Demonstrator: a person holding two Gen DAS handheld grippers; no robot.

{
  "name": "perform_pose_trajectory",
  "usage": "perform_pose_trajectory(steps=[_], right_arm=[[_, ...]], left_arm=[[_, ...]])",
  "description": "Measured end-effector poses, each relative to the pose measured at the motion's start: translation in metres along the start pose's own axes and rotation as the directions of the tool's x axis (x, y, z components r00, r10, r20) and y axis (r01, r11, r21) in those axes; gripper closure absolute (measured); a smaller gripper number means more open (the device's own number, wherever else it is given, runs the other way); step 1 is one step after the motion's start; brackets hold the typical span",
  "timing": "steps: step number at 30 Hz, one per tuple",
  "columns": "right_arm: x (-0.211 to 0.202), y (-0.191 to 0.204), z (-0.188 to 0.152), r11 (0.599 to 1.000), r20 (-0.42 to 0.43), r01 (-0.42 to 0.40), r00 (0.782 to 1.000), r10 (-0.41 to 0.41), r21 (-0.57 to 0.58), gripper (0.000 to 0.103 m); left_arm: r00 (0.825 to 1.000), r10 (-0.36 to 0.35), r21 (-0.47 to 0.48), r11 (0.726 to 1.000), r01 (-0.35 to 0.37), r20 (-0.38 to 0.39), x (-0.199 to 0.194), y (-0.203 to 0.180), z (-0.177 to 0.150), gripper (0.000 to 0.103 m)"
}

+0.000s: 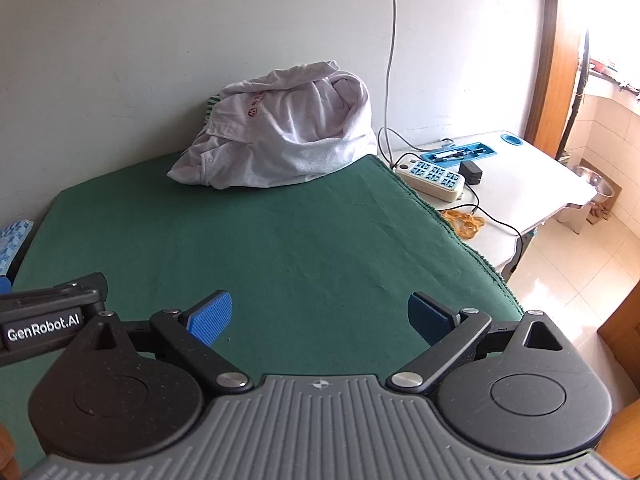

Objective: Fold clothes

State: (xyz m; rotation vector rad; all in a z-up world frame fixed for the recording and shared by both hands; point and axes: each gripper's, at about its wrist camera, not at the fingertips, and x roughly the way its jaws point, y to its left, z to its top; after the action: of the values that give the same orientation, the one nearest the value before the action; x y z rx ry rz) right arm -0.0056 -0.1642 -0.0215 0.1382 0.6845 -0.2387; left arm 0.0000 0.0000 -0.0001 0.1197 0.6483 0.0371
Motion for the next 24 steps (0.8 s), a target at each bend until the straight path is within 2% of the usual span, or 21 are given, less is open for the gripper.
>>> perform_pose_trajectory(steps=[5, 9, 17, 24], right_arm=[[0.003, 0.011, 0.002, 1.000, -0.016, 0.015, 1.000, -0.016, -0.024, 0.006], [0.000, 0.003, 0.001, 0.999, -0.009, 0.022, 1.000, -0.022, 0.026, 0.006], [-0.007, 0.000, 0.004, 0.999, 0.004, 0.007, 1.000, -0.008, 0.040, 0.006], [-0.004, -0.002, 0.007, 0.999, -0.003, 0.006, 1.000, -0.006, 0.051, 0.006]], left_arm=[[0.998, -0.019, -0.025, 1.000, 0.018, -0.060, 0.001, 0.000, -0.001, 0.000], [0.994, -0.035, -0.043, 0.999, 0.030, -0.106, 0.001, 0.001, -0.001, 0.000], [0.995, -0.020, -0.058, 0.998, 0.014, -0.093, 0.000, -0.007, -0.005, 0.000], [0.994, -0.014, -0.060, 0.998, 0.007, -0.112, 0.001, -0.012, -0.006, 0.000]])
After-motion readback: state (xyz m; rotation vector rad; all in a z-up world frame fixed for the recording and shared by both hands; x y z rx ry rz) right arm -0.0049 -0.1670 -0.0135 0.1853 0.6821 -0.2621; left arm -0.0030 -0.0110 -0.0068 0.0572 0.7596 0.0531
